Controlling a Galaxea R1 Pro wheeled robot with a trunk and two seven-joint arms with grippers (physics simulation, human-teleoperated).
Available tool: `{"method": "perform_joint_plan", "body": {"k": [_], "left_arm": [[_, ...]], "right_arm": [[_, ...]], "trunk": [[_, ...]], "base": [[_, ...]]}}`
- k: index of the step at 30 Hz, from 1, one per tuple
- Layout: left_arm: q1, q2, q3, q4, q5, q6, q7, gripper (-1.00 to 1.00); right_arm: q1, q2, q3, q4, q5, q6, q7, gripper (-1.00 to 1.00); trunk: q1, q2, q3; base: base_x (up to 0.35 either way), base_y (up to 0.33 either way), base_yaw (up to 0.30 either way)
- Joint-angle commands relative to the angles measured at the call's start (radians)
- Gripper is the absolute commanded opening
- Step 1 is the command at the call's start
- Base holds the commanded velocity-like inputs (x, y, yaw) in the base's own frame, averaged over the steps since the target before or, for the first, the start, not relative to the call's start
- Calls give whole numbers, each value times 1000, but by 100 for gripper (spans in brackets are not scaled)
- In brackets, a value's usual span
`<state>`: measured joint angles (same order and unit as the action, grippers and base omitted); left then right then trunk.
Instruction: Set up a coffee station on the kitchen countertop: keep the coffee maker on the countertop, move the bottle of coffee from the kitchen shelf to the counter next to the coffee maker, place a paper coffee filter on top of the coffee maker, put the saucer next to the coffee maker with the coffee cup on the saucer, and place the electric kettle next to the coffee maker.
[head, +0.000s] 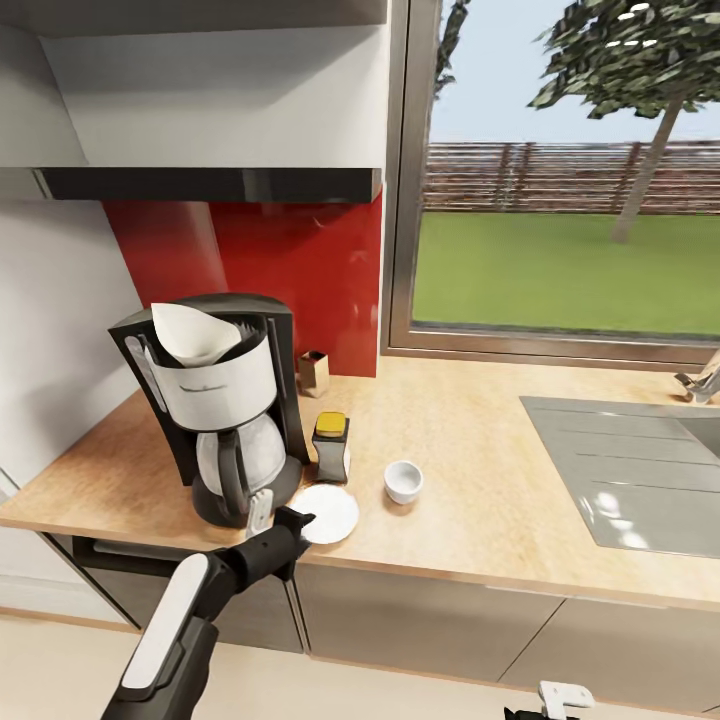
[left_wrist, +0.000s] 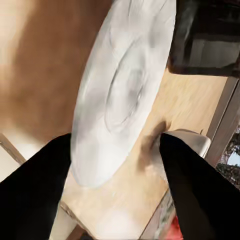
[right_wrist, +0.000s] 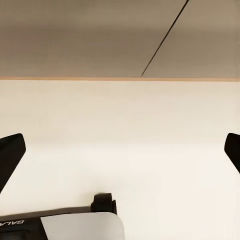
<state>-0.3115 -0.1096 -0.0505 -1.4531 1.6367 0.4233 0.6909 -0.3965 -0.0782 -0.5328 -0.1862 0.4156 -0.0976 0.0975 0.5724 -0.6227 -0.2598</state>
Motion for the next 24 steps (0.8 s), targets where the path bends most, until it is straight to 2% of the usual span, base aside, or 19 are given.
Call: {"method": "perform_joint_plan", "body": {"k": [1, 24], "left_arm": [[-1, 0, 2, -1, 6, 2, 7, 100], [0, 1, 4, -1, 14, 0, 7, 100]], "right_arm": [[-1, 0, -8, 1, 6, -4, 5, 100], [-1, 0, -8, 1, 7, -4, 5, 100]], "trunk": [[0, -1, -1], [0, -1, -1]], "base": [[0, 0, 0], [0, 0, 0]]}}
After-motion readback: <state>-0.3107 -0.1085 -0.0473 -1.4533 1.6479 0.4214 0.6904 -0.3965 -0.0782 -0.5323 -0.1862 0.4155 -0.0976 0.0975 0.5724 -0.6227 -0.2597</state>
